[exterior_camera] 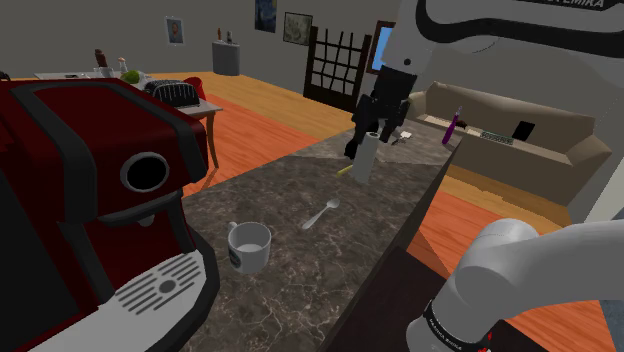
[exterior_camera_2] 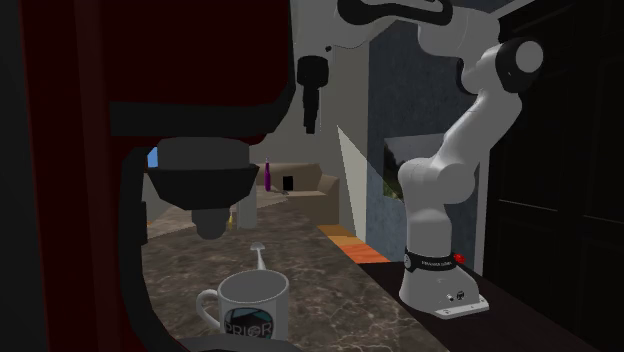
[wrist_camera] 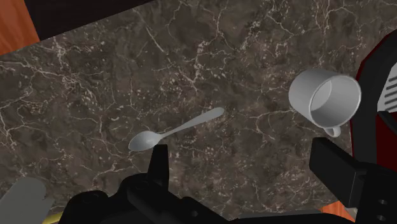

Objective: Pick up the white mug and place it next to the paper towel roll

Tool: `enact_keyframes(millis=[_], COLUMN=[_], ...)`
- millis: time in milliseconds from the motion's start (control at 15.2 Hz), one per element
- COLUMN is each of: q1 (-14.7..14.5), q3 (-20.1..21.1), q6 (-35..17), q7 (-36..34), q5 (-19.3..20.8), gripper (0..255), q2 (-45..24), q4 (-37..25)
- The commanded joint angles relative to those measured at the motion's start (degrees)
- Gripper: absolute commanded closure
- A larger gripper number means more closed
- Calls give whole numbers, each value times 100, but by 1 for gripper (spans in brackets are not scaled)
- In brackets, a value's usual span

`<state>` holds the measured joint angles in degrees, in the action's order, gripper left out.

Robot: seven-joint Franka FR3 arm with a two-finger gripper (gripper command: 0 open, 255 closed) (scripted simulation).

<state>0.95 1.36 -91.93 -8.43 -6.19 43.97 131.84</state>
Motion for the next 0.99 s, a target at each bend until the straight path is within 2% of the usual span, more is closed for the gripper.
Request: enact_keyframes(millis=[0,462,924], q1=[0,-198,-362], q3=[0,662,1350], q6=[0,-1161,-2379], q7=[0,-523,-1069], q5=[0,-309,-508], gripper=[0,0,0], q2=[0,-440,-1299], q4=[0,665,965])
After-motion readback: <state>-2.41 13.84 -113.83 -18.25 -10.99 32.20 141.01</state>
